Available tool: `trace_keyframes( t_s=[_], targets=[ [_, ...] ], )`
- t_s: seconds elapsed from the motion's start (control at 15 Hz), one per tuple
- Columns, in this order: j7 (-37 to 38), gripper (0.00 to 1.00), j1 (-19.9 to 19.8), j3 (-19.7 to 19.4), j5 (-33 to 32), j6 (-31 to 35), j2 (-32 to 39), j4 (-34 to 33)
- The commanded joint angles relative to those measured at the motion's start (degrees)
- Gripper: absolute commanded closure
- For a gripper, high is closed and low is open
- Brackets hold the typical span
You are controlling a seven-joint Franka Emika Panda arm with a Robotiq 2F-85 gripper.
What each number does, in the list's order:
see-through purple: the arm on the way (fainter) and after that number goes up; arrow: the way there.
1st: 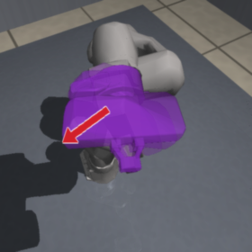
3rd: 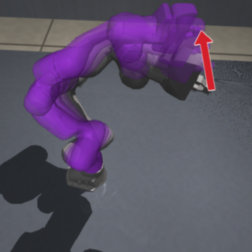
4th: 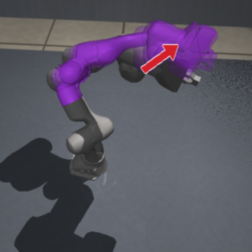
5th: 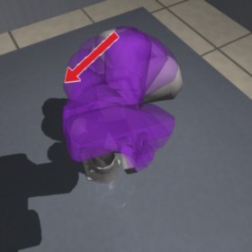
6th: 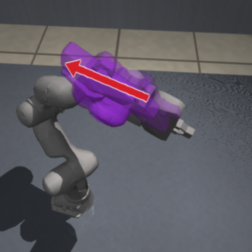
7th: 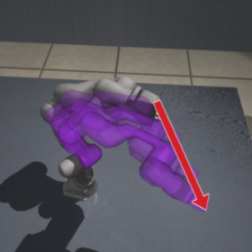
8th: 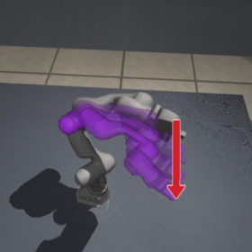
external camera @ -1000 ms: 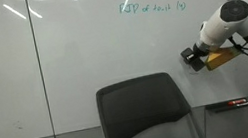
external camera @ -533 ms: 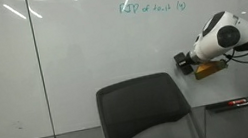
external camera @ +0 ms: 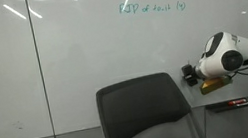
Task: Rub the black marker off of the board
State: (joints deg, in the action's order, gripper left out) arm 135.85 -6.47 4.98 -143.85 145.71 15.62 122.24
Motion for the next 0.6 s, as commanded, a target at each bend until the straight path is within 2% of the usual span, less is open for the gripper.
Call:
trace_keyframes(
  t_s=[0.0,0.33,0.53],
  targets=[
    [-3.1,0.67,-0.6,-1.4,1.4,0.1,-2.4,-0.4],
    [-10.4,0.67,-2.2,-5.3,8.4,1.9,-7.3,1.7],
    [-14.4,0.67,-3.3,-7.5,9.9,4.2,-8.1,-0.1]
  ],
)
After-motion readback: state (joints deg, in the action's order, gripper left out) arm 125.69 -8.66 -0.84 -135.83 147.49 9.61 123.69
